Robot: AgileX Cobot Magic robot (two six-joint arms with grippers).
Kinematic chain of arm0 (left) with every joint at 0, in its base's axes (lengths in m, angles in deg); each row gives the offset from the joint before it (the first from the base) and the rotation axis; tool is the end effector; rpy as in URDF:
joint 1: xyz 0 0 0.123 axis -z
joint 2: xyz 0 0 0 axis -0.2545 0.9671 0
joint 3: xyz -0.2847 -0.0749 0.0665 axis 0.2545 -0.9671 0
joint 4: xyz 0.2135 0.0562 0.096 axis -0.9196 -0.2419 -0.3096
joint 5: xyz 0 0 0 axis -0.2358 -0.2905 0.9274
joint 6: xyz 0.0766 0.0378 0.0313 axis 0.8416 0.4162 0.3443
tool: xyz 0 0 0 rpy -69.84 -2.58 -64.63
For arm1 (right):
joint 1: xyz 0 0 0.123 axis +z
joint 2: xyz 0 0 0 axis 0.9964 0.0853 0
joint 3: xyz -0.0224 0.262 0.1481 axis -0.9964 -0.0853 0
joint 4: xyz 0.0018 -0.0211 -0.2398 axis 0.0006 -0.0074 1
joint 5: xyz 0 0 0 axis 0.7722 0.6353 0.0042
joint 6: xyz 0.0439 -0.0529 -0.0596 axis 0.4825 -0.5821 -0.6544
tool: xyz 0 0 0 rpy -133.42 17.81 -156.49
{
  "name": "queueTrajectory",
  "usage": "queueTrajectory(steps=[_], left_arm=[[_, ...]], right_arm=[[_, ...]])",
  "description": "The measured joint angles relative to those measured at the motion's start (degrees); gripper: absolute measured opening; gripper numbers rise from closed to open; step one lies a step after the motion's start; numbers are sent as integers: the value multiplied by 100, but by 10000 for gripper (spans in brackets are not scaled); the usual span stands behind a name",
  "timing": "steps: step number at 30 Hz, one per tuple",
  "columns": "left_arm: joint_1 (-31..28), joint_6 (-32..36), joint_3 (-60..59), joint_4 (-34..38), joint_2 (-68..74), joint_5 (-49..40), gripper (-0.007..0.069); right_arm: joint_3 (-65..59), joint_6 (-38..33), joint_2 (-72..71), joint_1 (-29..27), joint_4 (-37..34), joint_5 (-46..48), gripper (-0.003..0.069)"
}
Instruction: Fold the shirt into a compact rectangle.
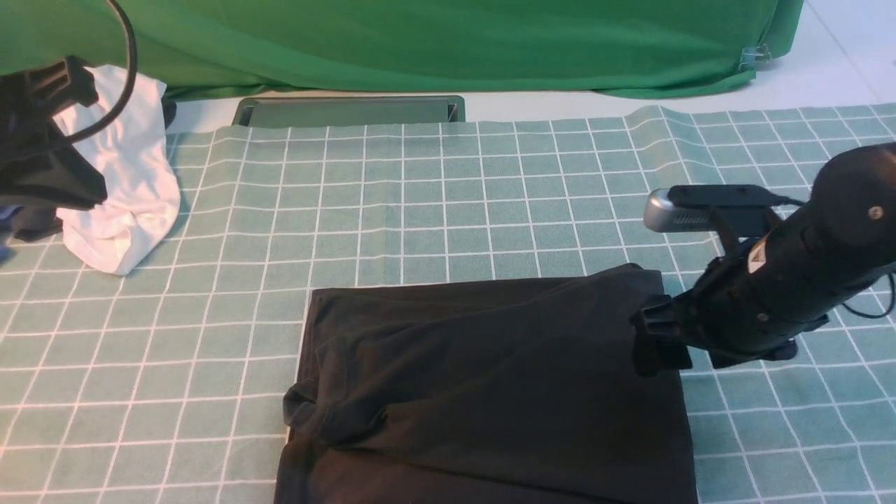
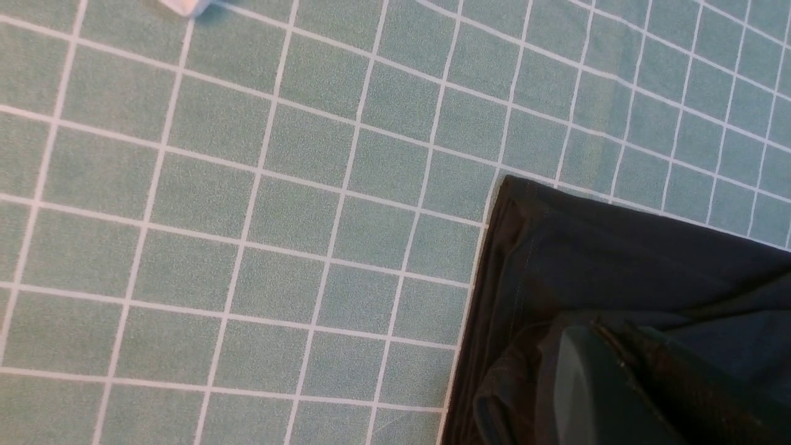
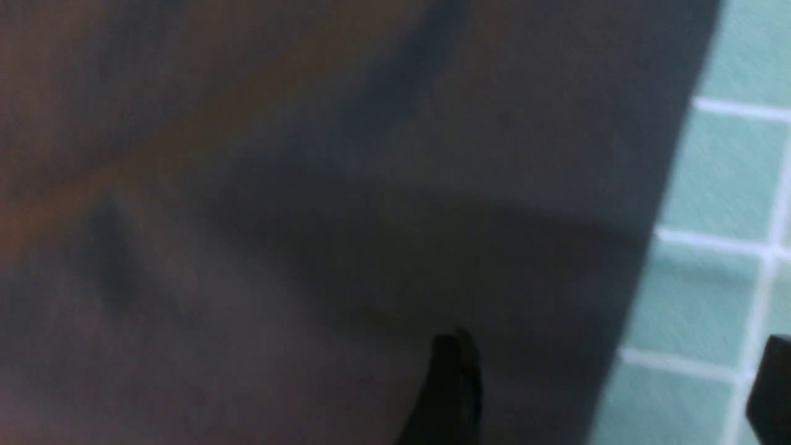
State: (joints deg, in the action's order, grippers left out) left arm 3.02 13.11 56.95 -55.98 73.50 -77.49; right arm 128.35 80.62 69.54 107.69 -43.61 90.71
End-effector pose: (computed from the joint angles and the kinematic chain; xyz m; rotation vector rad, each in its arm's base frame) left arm 0.2583 0.0228 0.3766 -0.3340 2.6155 -0.4268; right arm 0.2642 0.1202 0.2287 -0.0629 2.8803 0.3038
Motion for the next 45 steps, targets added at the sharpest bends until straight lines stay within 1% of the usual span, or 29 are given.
queueTrajectory(steps=[2,8,9,10,11,12,13,15,16,17,18,23,30,35,36,37,38,40,41,42,44,45], left_arm=[[0,0,0,0,0,0,15],[0,0,0,0,0,-21,15],[0,0,0,0,0,-21,15],[0,0,0,0,0,-21,15],[0,0,0,0,0,-21,15],[0,-5,0,0,0,-21,15],[0,-5,0,0,0,-21,15],[0,-5,0,0,0,-21,15],[0,-5,0,0,0,-21,15],[0,-5,0,0,0,-21,15],[0,-5,0,0,0,-21,15],[0,-5,0,0,0,-4,16],[0,-46,0,31,0,-4,16],[0,-49,0,41,0,1,16],[0,-49,0,41,0,1,16],[0,-49,0,41,0,1,16],[0,-49,0,41,0,1,16],[0,-49,0,41,0,1,16],[0,-49,0,41,0,1,16],[0,-49,0,41,0,1,16],[0,-54,0,46,0,1,16],[0,-53,0,52,0,1,16]], right_arm=[[0,-69,190,0,41,-152,535],[0,-131,578,0,317,-383,512],[0,-131,627,23,317,-457,499],[0,-131,681,49,317,-530,471],[0,-131,687,58,312,-545,471],[0,-134,748,107,288,-710,396],[0,-146,783,143,281,-792,337],[0,-162,813,180,272,-873,248],[0,-168,833,202,272,-969,134],[0,-168,833,209,272,-983,125],[0,-168,833,210,284,-1000,88],[0,-174,762,-39,395,-869,87],[-11,-196,379,-843,986,-356,87],[-11,-219,337,-961,1089,-252,96],[8,-221,337,-961,1089,-208,115],[50,-226,337,-961,1102,-130,150],[131,-232,337,-961,1133,33,202],[370,-267,337,-969,1221,469,329],[513,-315,337,-969,1264,713,366],[717,-346,337,-969,1325,1134,429],[1120,-482,337,-969,1442,1767,469],[1375,-602,325,-969,1516,2208,459]])
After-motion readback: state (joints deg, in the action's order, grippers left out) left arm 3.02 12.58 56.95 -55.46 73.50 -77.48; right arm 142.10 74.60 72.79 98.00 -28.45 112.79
